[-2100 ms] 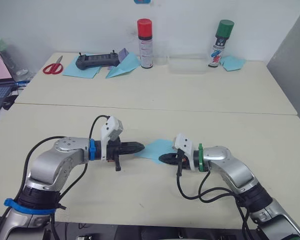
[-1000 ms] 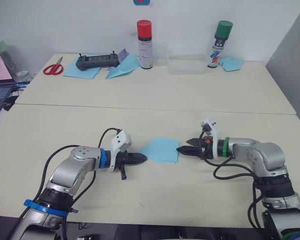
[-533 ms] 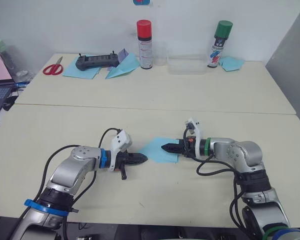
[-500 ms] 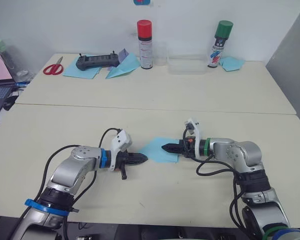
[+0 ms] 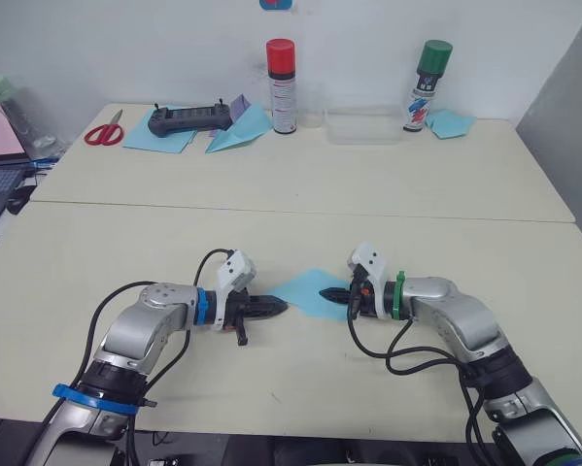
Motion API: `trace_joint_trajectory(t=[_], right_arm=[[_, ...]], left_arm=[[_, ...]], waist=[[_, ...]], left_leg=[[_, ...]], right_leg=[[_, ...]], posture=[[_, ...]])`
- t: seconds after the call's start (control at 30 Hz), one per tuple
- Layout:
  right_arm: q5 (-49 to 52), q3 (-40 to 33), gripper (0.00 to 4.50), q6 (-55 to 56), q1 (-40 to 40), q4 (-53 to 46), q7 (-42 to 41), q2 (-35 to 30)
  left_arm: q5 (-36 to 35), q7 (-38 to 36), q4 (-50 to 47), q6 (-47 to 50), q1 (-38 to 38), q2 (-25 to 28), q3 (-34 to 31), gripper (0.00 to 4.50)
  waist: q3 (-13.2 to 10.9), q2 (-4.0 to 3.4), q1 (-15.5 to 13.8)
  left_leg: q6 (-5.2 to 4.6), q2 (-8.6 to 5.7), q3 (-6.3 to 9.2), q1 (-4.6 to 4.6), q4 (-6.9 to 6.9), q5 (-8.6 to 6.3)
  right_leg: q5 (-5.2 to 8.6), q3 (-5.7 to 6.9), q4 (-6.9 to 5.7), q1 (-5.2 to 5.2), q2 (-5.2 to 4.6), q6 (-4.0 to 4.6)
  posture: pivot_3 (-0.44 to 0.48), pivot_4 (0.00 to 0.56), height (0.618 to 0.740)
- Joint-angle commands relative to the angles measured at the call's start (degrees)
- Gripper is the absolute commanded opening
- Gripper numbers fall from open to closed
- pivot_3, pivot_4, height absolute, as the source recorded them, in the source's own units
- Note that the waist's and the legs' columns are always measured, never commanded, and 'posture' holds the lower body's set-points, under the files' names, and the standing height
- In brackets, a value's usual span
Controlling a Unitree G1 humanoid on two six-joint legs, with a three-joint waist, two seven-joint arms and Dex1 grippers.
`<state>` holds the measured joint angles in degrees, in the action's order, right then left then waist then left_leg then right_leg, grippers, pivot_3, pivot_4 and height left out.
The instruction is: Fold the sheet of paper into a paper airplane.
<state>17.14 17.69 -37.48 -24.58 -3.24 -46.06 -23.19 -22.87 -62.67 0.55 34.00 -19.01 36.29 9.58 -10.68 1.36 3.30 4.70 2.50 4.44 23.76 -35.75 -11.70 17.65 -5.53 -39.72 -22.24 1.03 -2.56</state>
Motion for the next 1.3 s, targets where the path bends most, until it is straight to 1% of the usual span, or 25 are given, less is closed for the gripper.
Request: trace_joint_trajectory(t=[0.03, 0.23, 0.33, 0.4, 0.47, 0.53, 0.6, 0.77, 1.0, 1.07, 1.17, 1.3], right_arm=[[-2.6, 0.7, 0.05, 6.3, 0.4, -0.5, -0.8, -0.6], [-4.5, 0.4, 0.05, 14.6, 2.3, 0.1, -2.3, -0.6], [-3.1, -0.5, 0.05, 14.7, 3.2, -0.5, -3.0, 0.2], [-2.6, -0.6, 0.05, 14.1, 3.3, -1.0, -3.7, 0.5], [-2.2, -0.4, 0.05, 14.2, 3.3, -1.2, -4.3, 1.1], [-1.9, -0.3, 0.05, 14.0, 3.2, -1.0, -4.7, 1.8], [-2.3, -0.1, 0.05, 14.1, 2.9, -0.5, -4.6, 2.0], [-2.6, -0.6, 0.05, 14.4, 2.3, 0.6, -4.6, 1.9], [-3.8, -0.5, 0.05, 15.4, 2.5, 0.7, -4.3, 1.1], [-2.1, -2.0, 0.05, 12.9, 2.1, 0.8, -3.7, 1.8], [0.3, -3.6, 0.64, 9.5, 1.6, 0.4, -3.5, 2.2], [3.1, -5.4, 2.03, 4.9, 0.6, -0.7, -3.2, 3.2]], left_arm=[[1.2, 0.0, 1.1, -0.2, -0.4, 0.5, 0.2, 0.0], [-1.6, -3.0, -2.7, 1.5, -0.6, 3.1, -1.9, 0.0], [-5.9, -2.1, -4.7, 4.8, -3.5, 2.1, -5.0, 0.0], [-7.4, -1.4, -5.2, 6.7, -5.2, 1.2, -5.6, 0.0], [-5.4, -1.2, -4.5, 5.6, -5.8, 0.8, -3.5, 0.0], [-1.7, -1.5, -2.1, 2.1, -5.5, 0.7, -0.5, 0.0], [0.4, -1.8, -0.2, -0.1, -5.1, 0.5, 1.2, 0.0], [5.7, -3.0, 2.5, -4.6, -3.0, 2.4, 4.9, 0.0], [7.3, -3.4, 5.2, -7.0, -2.8, 1.7, 5.8, 0.0], [7.2, -3.8, 5.2, -7.0, -2.6, 1.7, 5.9, 0.0], [7.2, -4.1, 5.0, -7.0, -2.5, 1.7, 5.9, 0.0], [7.0, -4.4, 4.9, -7.0, -2.4, 1.9, 5.8, 0.0]], waist=[[0.0, 0.0, 0.0], [0.0, 0.0, 0.0], [0.0, 0.02, 0.0], [0.0, 0.02, -0.2], [0.0, 0.02, -0.1], [0.0, 0.02, -0.1], [0.0, 0.02, 0.0], [0.0, 0.02, 0.0], [0.0, 0.01, 0.0], [0.0, 0.01, 0.0], [0.0, 0.01, 0.0], [0.0, 0.0, 0.0]], left_leg=[[0.0, 0.0, 0.0, 0.0, 0.0, 0.0], [0.0, 0.01, 0.0, 0.0, 0.01, 0.0], [0.0, 0.02, 0.01, 0.02, 0.03, 0.0], [0.0, 0.02, 0.04, 0.06, 0.0, 0.0], [0.0, 0.0, 0.02, 0.05, -0.01, 0.0], [0.0, -0.01, 0.02, 0.05, 0.0, 0.0], [0.0, 0.0, 0.02, 0.04, 0.01, 0.0], [0.0, 0.05, 0.04, 0.04, 0.02, 0.0], [0.0, 0.03, 0.03, 0.01, -0.02, 0.0], [0.0, 0.03, 0.03, 0.01, -0.03, 0.0], [0.0, 0.03, 0.03, 0.01, -0.03, 0.0], [0.0, 0.03, 0.03, -0.02, -0.03, 0.0]], right_leg=[[0.0, 0.0, 0.0, 0.0, 0.0, 0.0], [0.0, 0.0, 0.0, -0.01, 0.0, 0.0], [0.0, 0.01, 0.0, -0.02, 0.01, 0.0], [0.0, 0.05, 0.0, -0.03, 0.01, 0.0], [0.0, 0.02, 0.02, -0.01, 0.0, 0.0], [0.0, 0.01, 0.03, 0.0, 0.0, 0.0], [0.0, 0.02, 0.02, -0.02, 0.0, 0.0], [0.0, 0.04, -0.01, -0.05, 0.05, 0.03], [0.0, 0.01, -0.03, 0.0, 0.04, 0.02], [0.0, 0.01, -0.03, 0.0, 0.04, 0.02], [0.0, 0.01, -0.05, 0.01, 0.04, 0.02], [0.0, 0.01, -0.1, 0.01, 0.04, 0.02]], posture=[[0.0, 0.15, 0.74], [0.0, 0.15, 0.74], [0.0, 0.15, 0.74], [0.0, 0.15, 0.74], [0.0, 0.15, 0.74], [0.0, 0.15, 0.74], [0.0, 0.15, 0.74], [0.0, 0.15, 0.74], [0.0, 0.15, 0.74], [0.0, 0.15, 0.74], [0.0, 0.15, 0.74], [0.0, 0.15, 0.74]])
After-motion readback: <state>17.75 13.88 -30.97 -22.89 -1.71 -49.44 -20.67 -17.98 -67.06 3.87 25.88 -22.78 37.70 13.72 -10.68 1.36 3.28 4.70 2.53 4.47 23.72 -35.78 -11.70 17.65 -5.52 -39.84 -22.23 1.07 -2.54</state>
